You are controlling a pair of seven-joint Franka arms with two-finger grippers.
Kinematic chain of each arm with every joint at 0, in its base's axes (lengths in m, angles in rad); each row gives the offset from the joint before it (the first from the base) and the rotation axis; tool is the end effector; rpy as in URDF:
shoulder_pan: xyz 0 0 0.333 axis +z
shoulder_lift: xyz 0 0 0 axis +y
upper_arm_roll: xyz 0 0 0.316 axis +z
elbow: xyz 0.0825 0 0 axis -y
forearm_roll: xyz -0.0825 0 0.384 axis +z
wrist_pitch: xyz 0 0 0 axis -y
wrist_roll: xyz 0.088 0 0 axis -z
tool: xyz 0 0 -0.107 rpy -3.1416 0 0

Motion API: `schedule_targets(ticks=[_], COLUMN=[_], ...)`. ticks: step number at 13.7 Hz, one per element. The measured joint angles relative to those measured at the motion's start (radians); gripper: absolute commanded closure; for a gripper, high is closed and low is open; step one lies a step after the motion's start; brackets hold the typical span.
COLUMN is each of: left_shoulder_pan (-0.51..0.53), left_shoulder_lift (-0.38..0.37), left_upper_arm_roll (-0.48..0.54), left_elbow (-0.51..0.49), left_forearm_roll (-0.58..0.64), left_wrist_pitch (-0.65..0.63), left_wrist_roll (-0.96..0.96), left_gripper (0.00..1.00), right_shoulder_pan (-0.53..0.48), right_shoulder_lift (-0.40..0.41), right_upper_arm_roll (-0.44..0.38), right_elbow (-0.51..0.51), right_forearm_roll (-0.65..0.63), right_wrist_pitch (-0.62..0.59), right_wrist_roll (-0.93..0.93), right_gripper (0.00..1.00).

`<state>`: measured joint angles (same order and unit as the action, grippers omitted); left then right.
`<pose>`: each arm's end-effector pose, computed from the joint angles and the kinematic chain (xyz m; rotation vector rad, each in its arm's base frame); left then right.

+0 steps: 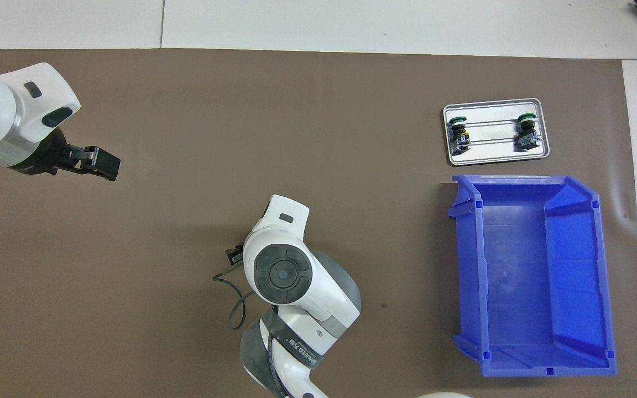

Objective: Place and press button with both arms
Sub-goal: 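Reach the right gripper to the green button and grasp it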

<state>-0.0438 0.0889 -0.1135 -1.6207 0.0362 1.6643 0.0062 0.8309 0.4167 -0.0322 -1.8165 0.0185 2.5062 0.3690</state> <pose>0.5786 -0.0856 0.5585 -3.1008 0.2602 0.0663 0.4665 0.4816 0.3383 -2.9060 -0.6207 -0.3406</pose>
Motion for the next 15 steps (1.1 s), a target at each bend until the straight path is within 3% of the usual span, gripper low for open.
schedule_targets(ticks=[3,7,9,10,15], left_shoulder_pan=[0.033,0.073,0.076,0.076,0.076], left_shoulder_lift=[-0.002,-0.002,-0.002,-0.002,-0.004], left_upper_arm_roll=[0.011,0.015,0.014,0.014,0.013], left_elbow=[-0.003,-0.005,-0.005,-0.005,-0.005], left_forearm_roll=[0.000,0.000,0.000,0.000,0.000], left_wrist_pitch=[0.001,0.003,0.004,0.004,0.007], left_wrist_roll=[0.000,0.000,0.000,0.000,0.000], left_gripper=[0.00,0.00,0.00,0.00,0.00], right_shoulder_pan=[-0.001,-0.020,-0.018,-0.018,-0.025], right_shoulder_lift=[0.050,0.049,0.050,0.050,0.048], right_upper_arm_roll=[-0.005,-0.008,-0.008,-0.008,-0.009], right_elbow=[0.003,0.007,0.005,0.004,0.030], right_forearm_roll=[-0.050,-0.051,-0.052,-0.052,-0.051], right_wrist_pitch=[0.048,0.048,0.045,0.043,-0.040], right_wrist_roll=[-0.013,-0.079,-0.082,-0.082,-0.081], right_gripper=[0.00,0.26,0.68,1.00,1.00])
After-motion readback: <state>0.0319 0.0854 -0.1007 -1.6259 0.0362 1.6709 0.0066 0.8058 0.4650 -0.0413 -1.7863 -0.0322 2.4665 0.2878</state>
